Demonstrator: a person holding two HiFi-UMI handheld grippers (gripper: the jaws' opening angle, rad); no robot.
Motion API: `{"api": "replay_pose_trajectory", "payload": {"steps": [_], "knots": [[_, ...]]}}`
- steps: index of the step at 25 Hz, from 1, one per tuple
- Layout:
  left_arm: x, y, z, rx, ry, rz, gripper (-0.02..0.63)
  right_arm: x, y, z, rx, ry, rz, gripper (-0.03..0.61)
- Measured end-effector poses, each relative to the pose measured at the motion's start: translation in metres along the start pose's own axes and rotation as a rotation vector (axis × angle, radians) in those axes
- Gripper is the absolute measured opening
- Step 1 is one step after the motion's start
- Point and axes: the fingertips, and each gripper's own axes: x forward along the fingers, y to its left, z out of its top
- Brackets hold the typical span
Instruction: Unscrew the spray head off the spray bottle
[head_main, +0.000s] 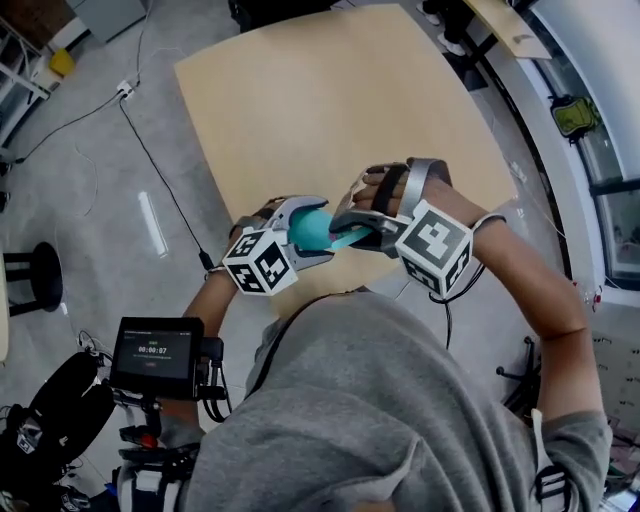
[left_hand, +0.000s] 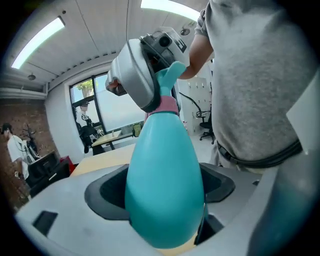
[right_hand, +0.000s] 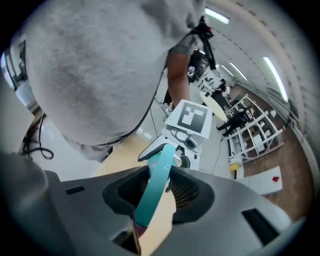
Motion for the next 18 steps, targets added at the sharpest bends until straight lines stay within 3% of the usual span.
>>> {"api": "replay_pose_trajectory", "payload": {"steps": [2, 3, 4, 6, 8, 9, 12, 13, 14, 16, 18], "knots": [[-0.002, 0.003, 0.005, -0.04, -0.036, 0.015, 0.399, 0.002, -0.003, -0.007, -0.079, 0.06, -0.048, 0.133], [-0.001, 0.01, 0.009, -0.078, -0.057, 0.051, 0.399, 0.001, -0.008, -0.014, -0.064, 0.082, -0.099, 0.153], [-0.001, 0.021, 0.012, -0.12, -0.075, 0.101, 0.399, -0.005, -0.017, -0.023, -0.013, 0.088, -0.166, 0.237], [0.0, 0.048, 0.013, -0.199, -0.077, 0.234, 0.399, -0.025, -0.037, -0.043, 0.16, 0.072, -0.341, 0.292], [-0.002, 0.075, 0.004, -0.26, -0.046, 0.393, 0.399, -0.053, -0.056, -0.065, 0.426, 0.015, -0.558, 0.301], [-0.005, 0.086, -0.002, -0.285, -0.03, 0.472, 0.399, -0.07, -0.065, -0.076, 0.633, -0.074, -0.676, 0.301], [-0.014, 0.111, -0.017, -0.335, 0.001, 0.653, 0.399, -0.107, -0.077, -0.104, 1.45, -0.57, -0.957, 0.301], [-0.016, 0.117, -0.021, -0.338, 0.018, 0.697, 0.399, -0.108, -0.077, -0.109, 1.668, -0.714, -0.995, 0.301], [-0.017, 0.121, -0.025, -0.332, 0.038, 0.732, 0.399, -0.103, -0.076, -0.112, 1.811, -0.796, -1.016, 0.301], [-0.016, 0.126, -0.025, -0.294, 0.073, 0.767, 0.399, -0.088, -0.077, -0.111, 1.887, -0.775, -1.049, 0.301], [-0.011, 0.127, -0.02, -0.231, 0.096, 0.771, 0.399, -0.073, -0.081, -0.103, 1.84, -0.68, -1.045, 0.301]]}}
